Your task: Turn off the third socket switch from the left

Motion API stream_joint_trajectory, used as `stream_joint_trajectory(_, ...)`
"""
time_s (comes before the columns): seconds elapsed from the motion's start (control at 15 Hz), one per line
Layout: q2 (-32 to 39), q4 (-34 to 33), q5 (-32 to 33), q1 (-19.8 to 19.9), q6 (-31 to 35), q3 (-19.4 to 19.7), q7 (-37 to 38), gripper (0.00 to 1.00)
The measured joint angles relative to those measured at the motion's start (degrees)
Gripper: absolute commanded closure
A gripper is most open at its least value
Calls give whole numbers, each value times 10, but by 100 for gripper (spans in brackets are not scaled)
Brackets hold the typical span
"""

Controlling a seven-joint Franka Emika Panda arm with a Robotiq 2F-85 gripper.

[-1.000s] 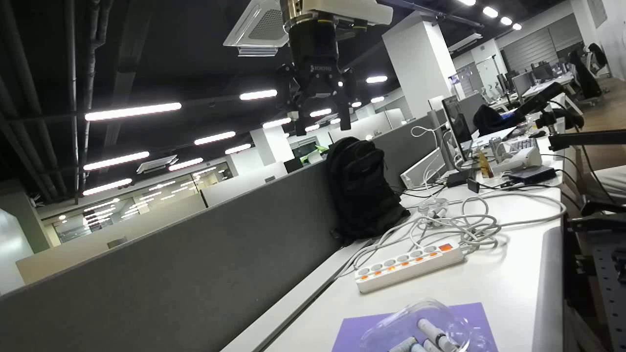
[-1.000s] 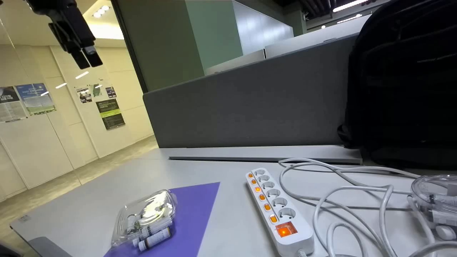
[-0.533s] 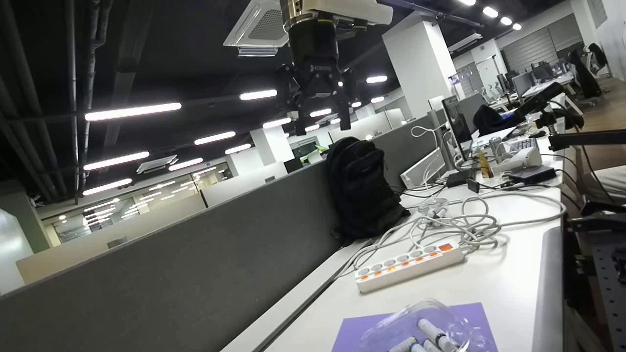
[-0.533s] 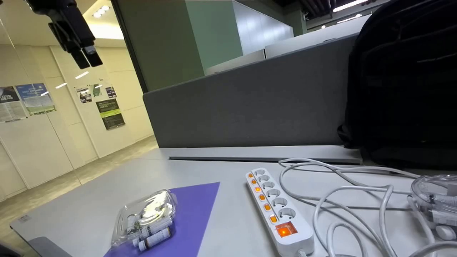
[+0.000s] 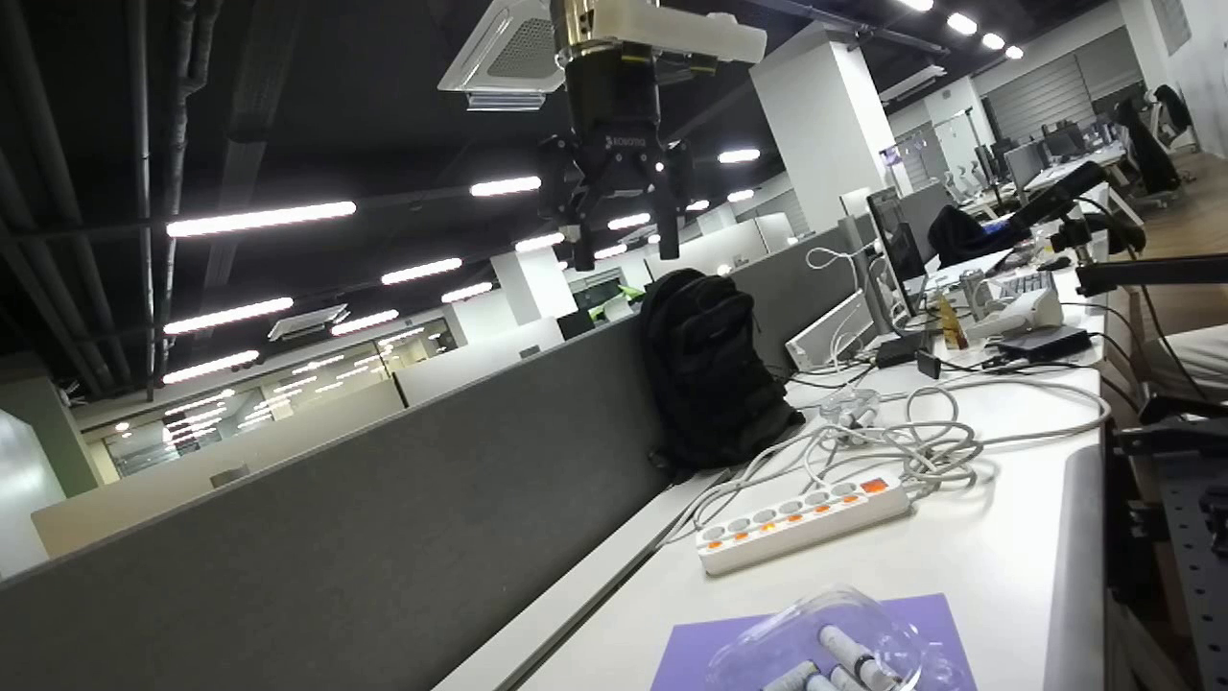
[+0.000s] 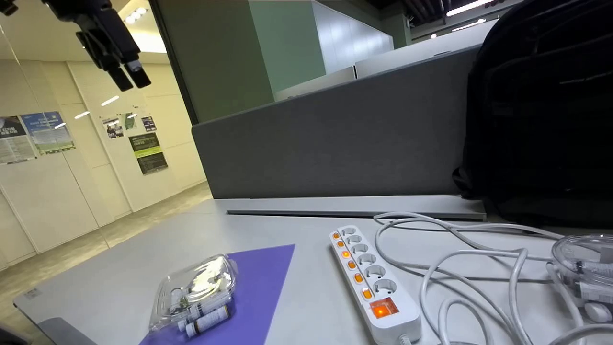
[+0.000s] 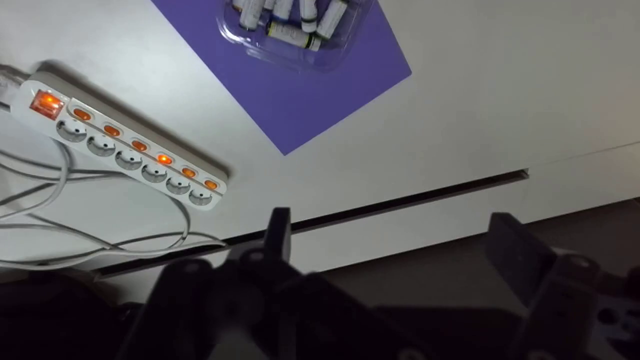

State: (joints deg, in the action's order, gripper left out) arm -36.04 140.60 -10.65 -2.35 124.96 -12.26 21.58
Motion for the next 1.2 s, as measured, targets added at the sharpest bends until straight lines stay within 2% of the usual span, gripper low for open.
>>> stream_joint_trajectory(0.53, 92, 20, 41, 68, 154, 3, 15, 0)
stream_joint_trajectory(0.6, 108, 19, 50, 76, 163, 4, 18, 25)
stream_joint_trajectory(0.73, 140, 14, 70, 89, 169, 9, 23, 34)
stream_joint_trajectory(1.2, 251, -21, 121, 108, 195, 44, 37, 83)
